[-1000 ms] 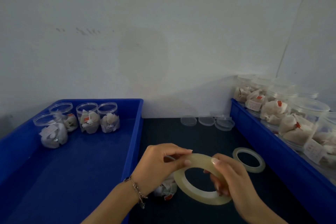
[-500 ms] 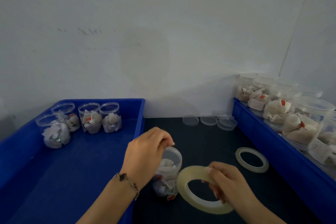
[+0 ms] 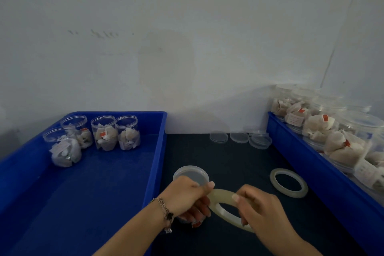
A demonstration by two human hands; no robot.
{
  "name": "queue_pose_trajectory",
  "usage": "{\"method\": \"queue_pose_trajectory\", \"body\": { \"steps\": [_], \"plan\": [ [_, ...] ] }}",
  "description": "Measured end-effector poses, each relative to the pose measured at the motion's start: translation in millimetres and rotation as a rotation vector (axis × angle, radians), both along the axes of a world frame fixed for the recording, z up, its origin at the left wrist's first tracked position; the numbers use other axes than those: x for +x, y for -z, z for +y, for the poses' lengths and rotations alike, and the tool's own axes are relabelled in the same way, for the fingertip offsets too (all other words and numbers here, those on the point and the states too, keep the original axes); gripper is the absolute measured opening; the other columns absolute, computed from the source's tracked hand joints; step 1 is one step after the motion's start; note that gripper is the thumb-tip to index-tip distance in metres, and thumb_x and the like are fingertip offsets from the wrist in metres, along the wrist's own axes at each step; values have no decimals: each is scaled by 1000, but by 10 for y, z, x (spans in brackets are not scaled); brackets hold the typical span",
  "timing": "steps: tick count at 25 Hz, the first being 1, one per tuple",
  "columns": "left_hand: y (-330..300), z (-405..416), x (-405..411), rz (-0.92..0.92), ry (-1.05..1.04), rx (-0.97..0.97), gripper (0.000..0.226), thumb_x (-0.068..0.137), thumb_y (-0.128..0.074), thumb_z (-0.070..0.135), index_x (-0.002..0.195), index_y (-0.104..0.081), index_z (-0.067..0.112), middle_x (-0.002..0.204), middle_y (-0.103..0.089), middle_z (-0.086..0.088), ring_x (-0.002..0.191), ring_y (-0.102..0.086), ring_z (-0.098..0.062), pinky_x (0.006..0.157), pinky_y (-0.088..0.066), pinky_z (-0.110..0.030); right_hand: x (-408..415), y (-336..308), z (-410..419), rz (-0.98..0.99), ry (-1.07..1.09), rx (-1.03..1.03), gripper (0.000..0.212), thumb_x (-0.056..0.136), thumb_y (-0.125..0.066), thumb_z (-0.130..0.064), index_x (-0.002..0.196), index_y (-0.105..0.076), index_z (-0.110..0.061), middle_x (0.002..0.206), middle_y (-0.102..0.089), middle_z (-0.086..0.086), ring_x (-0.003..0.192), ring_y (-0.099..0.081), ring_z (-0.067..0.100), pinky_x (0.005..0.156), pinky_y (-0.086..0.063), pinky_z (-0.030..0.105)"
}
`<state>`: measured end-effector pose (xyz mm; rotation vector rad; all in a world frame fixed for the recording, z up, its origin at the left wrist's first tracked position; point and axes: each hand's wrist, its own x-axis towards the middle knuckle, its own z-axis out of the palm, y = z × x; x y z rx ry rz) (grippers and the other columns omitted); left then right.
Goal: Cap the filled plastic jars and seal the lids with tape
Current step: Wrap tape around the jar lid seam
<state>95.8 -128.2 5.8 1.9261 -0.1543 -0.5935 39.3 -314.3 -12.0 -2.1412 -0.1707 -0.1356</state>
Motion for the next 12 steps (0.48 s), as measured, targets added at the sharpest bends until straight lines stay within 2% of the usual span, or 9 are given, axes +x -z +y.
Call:
{"method": "queue_pose_trajectory", "body": {
  "steps": [3,5,9,12],
  "plan": [
    [-4,-16,-21,80,-77,-112,36,90,-57,40,74,-61,8,53,-66,3,42,-56,-3,42,-44,-15,-6,21,14,-14,-13,-50,19,92,-56,-27,74,-59,-21,61,-64,-7,55,-60,7,57,-49,21],
    [-21,-19,-13,52,-100,-158,32,91,-58,35,72,-60,10,50,-63,5,42,-55,-3,43,-43,-14,5,37,11,-30,-5,-29,19,92,-55,-27,74,-59,-21,61,-63,-6,55,-59,7,57,-49,23],
    [-49,-35,-12,-205,-99,-113,32,92,-58,27,61,-59,16,48,-58,8,42,-51,-1,47,-43,-13,16,87,34,-11,-12,-10,19,95,-50,-25,78,-58,-19,58,-59,-6,53,-53,5,56,-46,23],
    [-102,-32,-66,-362,-96,-167,29,91,-58,23,63,-58,17,49,-58,8,44,-49,0,48,-42,-12,48,125,72,60,-100,-147,11,96,-45,-38,92,-52,-31,64,-59,-2,55,-54,7,58,-47,29]
  ]
}}
